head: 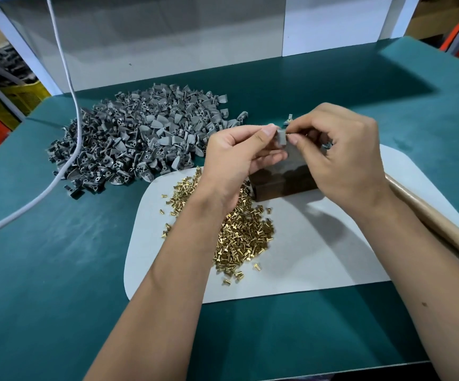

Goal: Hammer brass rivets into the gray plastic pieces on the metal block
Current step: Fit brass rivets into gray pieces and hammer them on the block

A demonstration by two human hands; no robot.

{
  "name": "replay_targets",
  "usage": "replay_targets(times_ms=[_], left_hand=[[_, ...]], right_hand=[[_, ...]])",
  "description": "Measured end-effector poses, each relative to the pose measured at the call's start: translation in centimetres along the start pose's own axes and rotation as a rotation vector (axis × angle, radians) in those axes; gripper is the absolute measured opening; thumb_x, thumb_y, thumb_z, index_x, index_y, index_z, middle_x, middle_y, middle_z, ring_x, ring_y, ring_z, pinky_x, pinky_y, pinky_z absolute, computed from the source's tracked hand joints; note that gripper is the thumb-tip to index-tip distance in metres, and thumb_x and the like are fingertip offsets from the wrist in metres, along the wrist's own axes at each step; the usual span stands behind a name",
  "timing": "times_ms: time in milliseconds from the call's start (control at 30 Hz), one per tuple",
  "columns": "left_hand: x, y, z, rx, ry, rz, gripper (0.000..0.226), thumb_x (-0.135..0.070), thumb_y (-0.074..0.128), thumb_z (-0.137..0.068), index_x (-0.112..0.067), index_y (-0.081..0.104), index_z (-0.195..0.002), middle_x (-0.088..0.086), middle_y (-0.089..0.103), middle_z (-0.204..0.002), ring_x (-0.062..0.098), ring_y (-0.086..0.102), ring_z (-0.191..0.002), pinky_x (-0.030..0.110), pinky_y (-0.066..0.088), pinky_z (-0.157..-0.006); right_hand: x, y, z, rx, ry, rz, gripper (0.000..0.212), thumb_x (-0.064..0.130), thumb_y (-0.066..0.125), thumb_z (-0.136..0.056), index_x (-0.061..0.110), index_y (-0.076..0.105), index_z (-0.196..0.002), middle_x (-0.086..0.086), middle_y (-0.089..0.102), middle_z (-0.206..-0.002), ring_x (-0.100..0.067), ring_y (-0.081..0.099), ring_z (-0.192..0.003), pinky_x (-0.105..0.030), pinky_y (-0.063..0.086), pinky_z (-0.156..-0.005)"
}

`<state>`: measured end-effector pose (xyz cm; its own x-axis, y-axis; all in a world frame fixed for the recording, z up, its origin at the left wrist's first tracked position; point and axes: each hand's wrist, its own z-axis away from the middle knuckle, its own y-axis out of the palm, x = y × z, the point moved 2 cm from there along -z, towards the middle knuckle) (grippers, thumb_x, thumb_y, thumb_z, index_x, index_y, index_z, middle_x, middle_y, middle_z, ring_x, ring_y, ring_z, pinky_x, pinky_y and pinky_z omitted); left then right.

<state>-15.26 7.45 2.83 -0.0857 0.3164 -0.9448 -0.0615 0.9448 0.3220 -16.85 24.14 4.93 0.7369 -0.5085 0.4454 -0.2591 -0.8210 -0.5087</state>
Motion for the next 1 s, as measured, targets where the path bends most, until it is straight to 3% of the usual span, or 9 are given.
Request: replay_targets(times_ms=[133, 300, 467, 700, 833, 1000], left_hand=[[0.1, 0.5, -0.1, -0.075, 0.204, -0.157, 0.012, 0.001, 0.065, -0.096, -0.003, 0.075, -0.102, 0.018, 0.076, -0.096, 0.025, 0.075, -0.083, 0.033, 0.062, -0.08], [0.6, 1.5, 0.3, -0.057, 0.333, -0.328, 0.02, 0.004, 0.075, -0.085, -0.006, 0.078, -0.102, 0.01, 0.079, -0.095, 0.024, 0.076, -0.089, 0.045, 0.062, -0.088], [0.9, 1.6, 0.3, -0.141, 0.316, -0.284, 0.027, 0.011, 0.078, -0.08, -0.012, 0.078, -0.094, 0.005, 0.079, -0.088, 0.016, 0.076, -0.084, 0.03, 0.062, -0.081], [1.0, 1.7, 0.5, -0.19, 0.274, -0.252, 0.019, 0.011, 0.08, -0.078, -0.004, 0.078, -0.09, 0.014, 0.079, -0.088, 0.027, 0.077, -0.085, 0.039, 0.063, -0.084], [0.9, 1.8, 0.5, -0.208, 0.285, -0.357, 0.021, 0.008, 0.081, -0.078, -0.012, 0.078, -0.084, 0.008, 0.079, -0.085, 0.021, 0.078, -0.082, 0.039, 0.063, -0.084], [1.0, 2.1, 0.6, -0.212, 0.307, -0.438, 0.036, 0.008, 0.079, -0.078, -0.027, 0.074, -0.074, -0.007, 0.077, -0.076, 0.012, 0.077, -0.076, 0.03, 0.063, -0.076]], right_hand=[[0.0, 0.1, 0.1, -0.055, 0.078, 0.003, 0.006, 0.009, 0.07, -0.091, 0.007, 0.075, -0.089, -0.004, 0.069, -0.083, -0.014, 0.059, -0.074, -0.02, 0.044, -0.069], [0.0, 0.2, 0.3, -0.075, 0.165, -0.044, 0.007, 0.011, 0.069, -0.09, 0.008, 0.075, -0.088, -0.002, 0.07, -0.084, -0.014, 0.063, -0.076, -0.029, 0.051, -0.07], [0.2, 0.7, 0.4, -0.085, 0.22, -0.054, 0.009, 0.01, 0.068, -0.09, 0.007, 0.076, -0.089, -0.003, 0.073, -0.084, -0.014, 0.067, -0.077, -0.03, 0.054, -0.073], [0.8, 0.7, 0.3, -0.091, 0.297, -0.029, 0.007, 0.011, 0.07, -0.087, 0.011, 0.077, -0.085, 0.004, 0.072, -0.076, -0.007, 0.065, -0.069, -0.015, 0.049, -0.069], [0.7, 0.7, 0.2, -0.065, 0.348, -0.024, 0.006, 0.01, 0.072, -0.086, 0.012, 0.078, -0.085, 0.004, 0.072, -0.076, -0.001, 0.062, -0.068, -0.012, 0.046, -0.072], [0.8, 0.8, 0.2, -0.05, 0.395, -0.001, 0.008, 0.01, 0.073, -0.083, 0.015, 0.078, -0.081, 0.012, 0.065, -0.068, 0.007, 0.059, -0.061, -0.005, 0.041, -0.067]])
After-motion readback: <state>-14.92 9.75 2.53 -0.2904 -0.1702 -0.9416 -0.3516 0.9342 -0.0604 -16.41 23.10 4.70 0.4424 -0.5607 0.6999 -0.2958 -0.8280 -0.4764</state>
